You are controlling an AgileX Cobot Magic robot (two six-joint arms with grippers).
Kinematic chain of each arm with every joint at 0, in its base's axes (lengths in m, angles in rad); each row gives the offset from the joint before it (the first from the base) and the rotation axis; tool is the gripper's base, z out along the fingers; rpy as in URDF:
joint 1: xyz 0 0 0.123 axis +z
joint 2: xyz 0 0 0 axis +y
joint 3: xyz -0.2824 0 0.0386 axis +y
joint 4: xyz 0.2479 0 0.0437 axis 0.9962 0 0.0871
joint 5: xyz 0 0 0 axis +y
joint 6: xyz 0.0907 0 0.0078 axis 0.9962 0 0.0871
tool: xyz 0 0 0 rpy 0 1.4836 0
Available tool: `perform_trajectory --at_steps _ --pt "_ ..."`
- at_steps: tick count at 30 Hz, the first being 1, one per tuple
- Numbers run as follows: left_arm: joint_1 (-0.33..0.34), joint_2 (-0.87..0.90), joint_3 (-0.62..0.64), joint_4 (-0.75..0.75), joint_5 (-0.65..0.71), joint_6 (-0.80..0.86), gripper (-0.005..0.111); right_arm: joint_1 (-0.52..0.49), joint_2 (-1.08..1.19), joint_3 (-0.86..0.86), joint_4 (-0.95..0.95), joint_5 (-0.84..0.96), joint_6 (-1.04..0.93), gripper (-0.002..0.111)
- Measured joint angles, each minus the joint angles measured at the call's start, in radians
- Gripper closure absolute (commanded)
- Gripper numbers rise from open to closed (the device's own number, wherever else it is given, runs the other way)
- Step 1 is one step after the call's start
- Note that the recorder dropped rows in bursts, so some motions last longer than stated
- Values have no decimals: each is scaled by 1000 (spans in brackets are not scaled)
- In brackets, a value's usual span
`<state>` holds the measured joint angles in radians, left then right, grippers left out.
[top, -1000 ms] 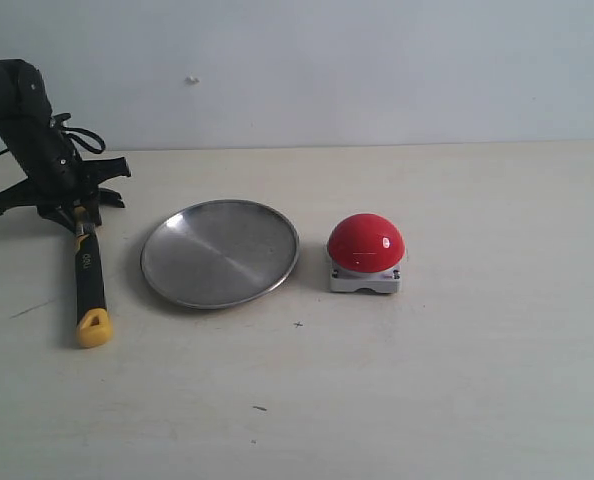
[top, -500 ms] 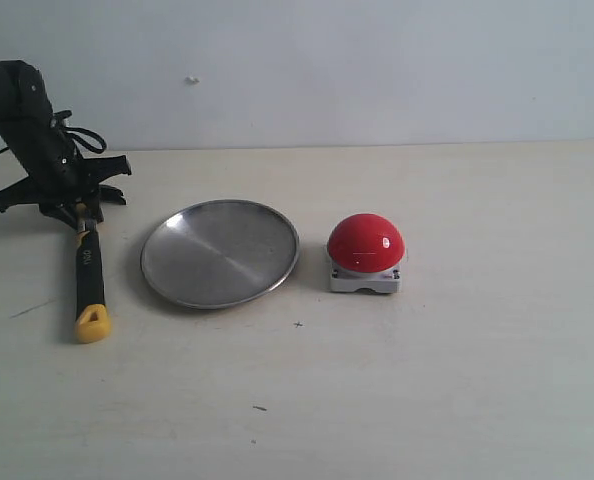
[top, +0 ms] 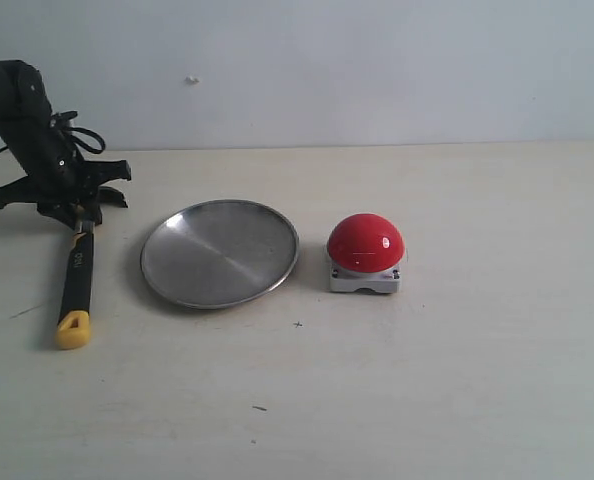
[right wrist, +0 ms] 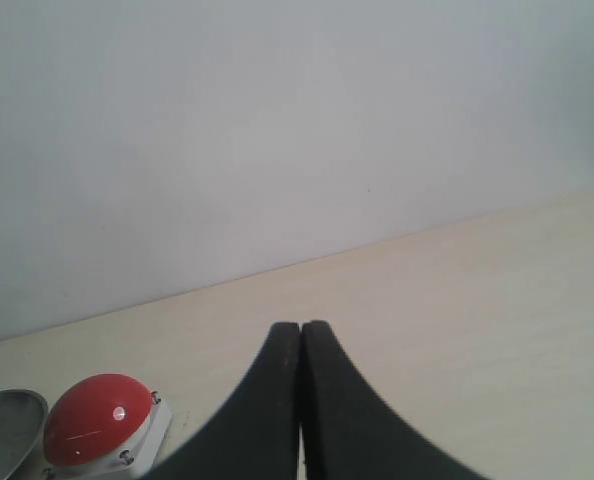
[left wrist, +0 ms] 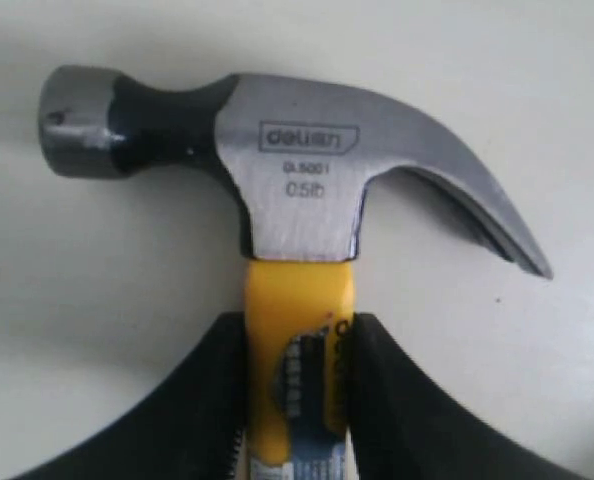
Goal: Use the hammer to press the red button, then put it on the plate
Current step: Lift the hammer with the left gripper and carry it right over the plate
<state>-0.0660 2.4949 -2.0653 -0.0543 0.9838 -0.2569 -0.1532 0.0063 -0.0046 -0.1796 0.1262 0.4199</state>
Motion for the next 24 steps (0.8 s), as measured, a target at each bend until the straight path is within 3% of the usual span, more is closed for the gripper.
perform_trajectory --at_steps 8,17,24 --pt "4 -4 0 -4 22 22 107 0 0 0 0 0 0 108" --pt "4 -70 -16 0 135 78 107 0 0 0 0 0 0 108" --pt "8 -102 -31 -77 219 146 107 0 0 0 0 0 0 108"
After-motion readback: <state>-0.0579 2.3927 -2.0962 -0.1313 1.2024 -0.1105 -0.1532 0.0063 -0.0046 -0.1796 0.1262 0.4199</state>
